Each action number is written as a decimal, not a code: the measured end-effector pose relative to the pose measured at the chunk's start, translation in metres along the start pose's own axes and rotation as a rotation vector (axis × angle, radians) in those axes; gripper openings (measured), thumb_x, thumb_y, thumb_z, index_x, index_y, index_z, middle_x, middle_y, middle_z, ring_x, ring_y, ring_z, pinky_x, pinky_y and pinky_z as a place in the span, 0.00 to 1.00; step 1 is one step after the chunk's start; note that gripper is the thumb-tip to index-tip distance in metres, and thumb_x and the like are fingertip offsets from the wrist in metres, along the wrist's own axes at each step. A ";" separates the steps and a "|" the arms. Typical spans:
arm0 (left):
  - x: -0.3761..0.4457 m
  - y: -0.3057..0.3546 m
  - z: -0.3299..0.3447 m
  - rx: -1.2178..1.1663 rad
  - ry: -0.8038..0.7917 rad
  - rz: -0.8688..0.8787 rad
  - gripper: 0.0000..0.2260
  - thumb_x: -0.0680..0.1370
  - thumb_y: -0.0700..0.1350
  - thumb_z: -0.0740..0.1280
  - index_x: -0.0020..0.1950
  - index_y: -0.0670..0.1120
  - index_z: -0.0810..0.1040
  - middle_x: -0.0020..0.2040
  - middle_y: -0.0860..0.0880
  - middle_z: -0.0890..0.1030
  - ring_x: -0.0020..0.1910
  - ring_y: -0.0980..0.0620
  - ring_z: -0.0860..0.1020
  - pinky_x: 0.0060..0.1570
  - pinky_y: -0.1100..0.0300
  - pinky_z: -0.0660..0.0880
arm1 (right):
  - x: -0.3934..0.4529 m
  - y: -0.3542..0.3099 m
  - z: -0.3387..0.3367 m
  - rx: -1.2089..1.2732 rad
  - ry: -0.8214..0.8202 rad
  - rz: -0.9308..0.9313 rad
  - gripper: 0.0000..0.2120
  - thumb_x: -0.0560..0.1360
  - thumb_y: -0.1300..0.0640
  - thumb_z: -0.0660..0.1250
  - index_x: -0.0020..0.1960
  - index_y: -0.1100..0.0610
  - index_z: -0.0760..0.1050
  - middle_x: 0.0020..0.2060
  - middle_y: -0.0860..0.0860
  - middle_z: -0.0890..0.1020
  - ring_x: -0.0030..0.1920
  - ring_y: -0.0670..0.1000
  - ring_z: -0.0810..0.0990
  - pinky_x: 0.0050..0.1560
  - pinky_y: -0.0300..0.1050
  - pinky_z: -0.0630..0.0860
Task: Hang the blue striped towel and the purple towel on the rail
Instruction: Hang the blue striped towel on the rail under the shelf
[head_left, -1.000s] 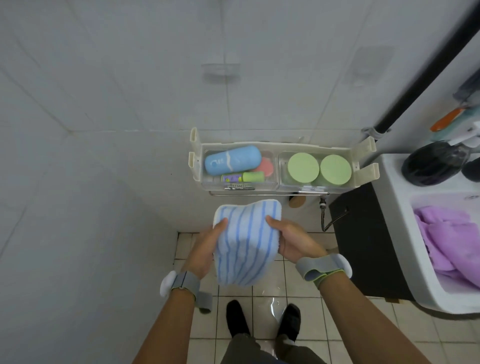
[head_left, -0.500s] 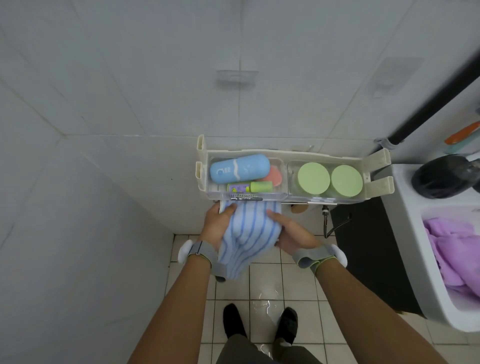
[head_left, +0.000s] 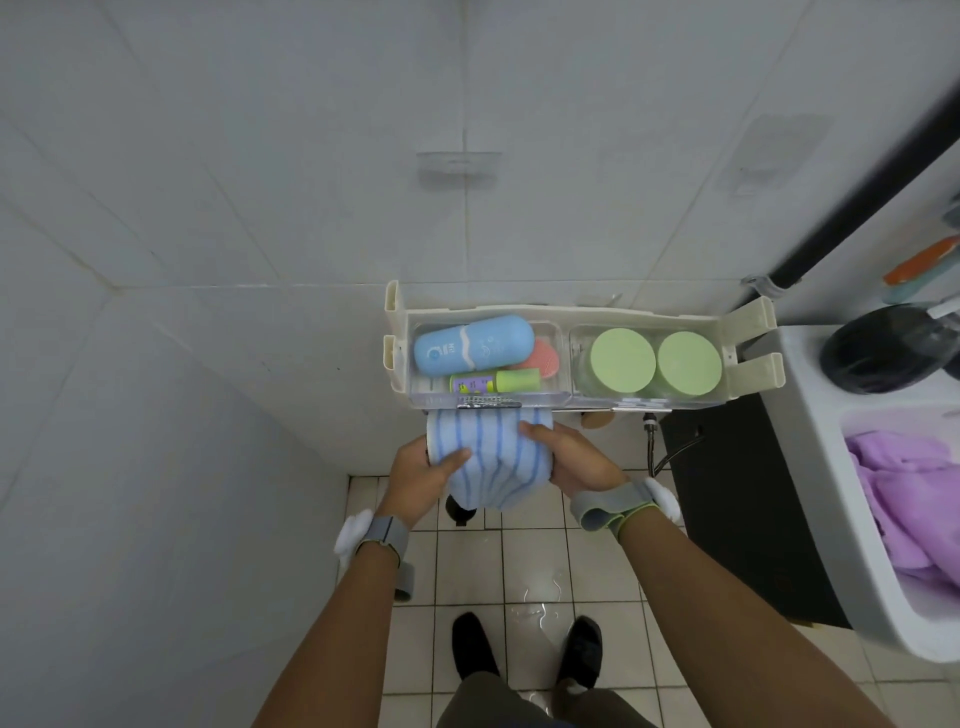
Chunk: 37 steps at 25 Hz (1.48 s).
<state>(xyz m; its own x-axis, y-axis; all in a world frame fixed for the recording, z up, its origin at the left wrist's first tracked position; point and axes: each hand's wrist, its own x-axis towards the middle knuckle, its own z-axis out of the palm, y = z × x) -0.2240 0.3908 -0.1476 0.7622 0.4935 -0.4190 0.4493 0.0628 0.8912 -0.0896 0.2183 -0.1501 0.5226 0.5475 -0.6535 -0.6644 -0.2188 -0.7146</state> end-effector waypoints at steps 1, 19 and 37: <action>0.005 0.003 0.000 -0.057 0.003 -0.008 0.14 0.75 0.40 0.73 0.59 0.39 0.82 0.54 0.44 0.85 0.46 0.53 0.82 0.43 0.69 0.78 | -0.002 0.004 -0.004 -0.082 -0.018 0.008 0.17 0.74 0.56 0.72 0.62 0.59 0.79 0.57 0.56 0.85 0.58 0.56 0.83 0.62 0.51 0.77; 0.010 -0.005 -0.007 -0.001 -0.136 -0.121 0.20 0.70 0.49 0.78 0.60 0.44 0.82 0.54 0.49 0.85 0.51 0.51 0.83 0.54 0.56 0.80 | -0.003 0.001 -0.013 -0.163 0.050 -0.074 0.11 0.74 0.65 0.70 0.56 0.61 0.80 0.51 0.56 0.84 0.46 0.52 0.84 0.45 0.42 0.82; 0.022 0.008 -0.015 -0.018 -0.042 -0.096 0.12 0.76 0.40 0.72 0.59 0.42 0.78 0.55 0.42 0.83 0.54 0.43 0.82 0.53 0.54 0.79 | 0.001 0.010 -0.026 -0.691 0.170 -0.179 0.07 0.71 0.67 0.70 0.49 0.62 0.82 0.44 0.54 0.83 0.45 0.50 0.79 0.47 0.43 0.74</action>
<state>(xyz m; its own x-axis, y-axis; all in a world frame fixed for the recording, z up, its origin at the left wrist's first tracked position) -0.2106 0.4155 -0.1473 0.7347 0.4479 -0.5094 0.5135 0.1235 0.8492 -0.0824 0.1956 -0.1642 0.7048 0.5017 -0.5015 -0.1020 -0.6279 -0.7716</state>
